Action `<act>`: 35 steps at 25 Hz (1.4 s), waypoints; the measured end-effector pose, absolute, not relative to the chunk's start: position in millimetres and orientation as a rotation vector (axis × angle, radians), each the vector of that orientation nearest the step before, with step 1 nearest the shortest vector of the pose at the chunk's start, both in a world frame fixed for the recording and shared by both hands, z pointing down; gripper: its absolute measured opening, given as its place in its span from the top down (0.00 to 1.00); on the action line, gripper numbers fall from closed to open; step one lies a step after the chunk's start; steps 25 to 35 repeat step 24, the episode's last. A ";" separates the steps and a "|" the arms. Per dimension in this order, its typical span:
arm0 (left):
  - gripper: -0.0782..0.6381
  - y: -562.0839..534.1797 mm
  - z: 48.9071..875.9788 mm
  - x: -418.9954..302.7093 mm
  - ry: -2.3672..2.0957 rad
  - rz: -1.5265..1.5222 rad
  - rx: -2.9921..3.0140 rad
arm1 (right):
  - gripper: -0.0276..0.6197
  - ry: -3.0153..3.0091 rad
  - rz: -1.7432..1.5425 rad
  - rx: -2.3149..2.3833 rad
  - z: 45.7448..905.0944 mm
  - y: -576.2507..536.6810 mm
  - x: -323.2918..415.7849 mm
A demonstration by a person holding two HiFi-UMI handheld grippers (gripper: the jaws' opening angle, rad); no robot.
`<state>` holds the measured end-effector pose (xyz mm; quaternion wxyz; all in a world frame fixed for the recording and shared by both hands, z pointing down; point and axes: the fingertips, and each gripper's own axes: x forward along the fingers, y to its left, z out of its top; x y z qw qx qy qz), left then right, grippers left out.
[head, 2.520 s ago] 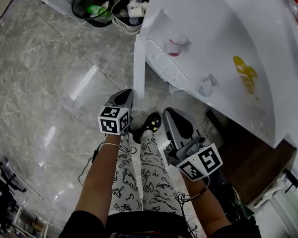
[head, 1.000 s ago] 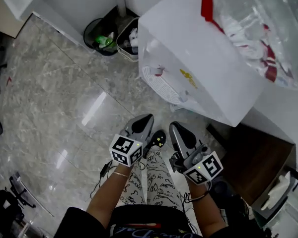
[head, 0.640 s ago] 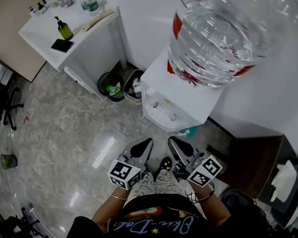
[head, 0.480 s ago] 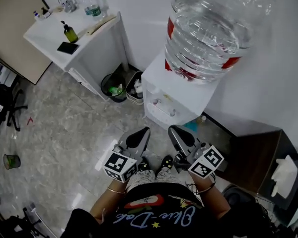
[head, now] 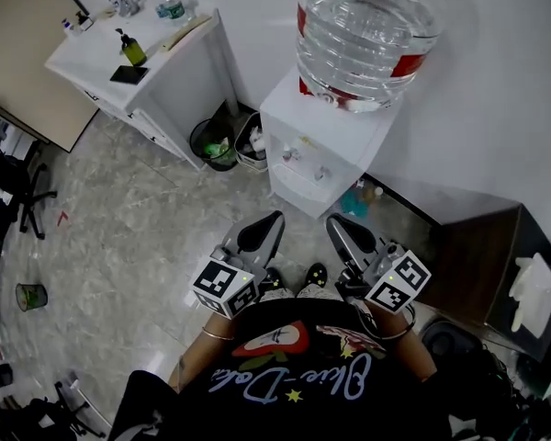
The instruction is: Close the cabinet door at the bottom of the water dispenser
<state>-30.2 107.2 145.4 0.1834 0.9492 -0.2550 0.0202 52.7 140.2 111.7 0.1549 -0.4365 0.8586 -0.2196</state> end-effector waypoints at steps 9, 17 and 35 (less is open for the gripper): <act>0.90 112.8 144.2 -43.9 -0.742 0.027 2.647 | 0.93 2.479 -0.610 -1.212 107.1 141.3 35.2; 0.90 112.5 143.7 -57.0 -0.729 -0.084 2.545 | 0.93 2.462 -0.635 -1.231 110.5 142.3 35.6; 0.90 103.9 145.8 -69.6 -0.794 -0.086 2.585 | 0.93 2.483 -0.540 -1.253 104.8 132.2 38.3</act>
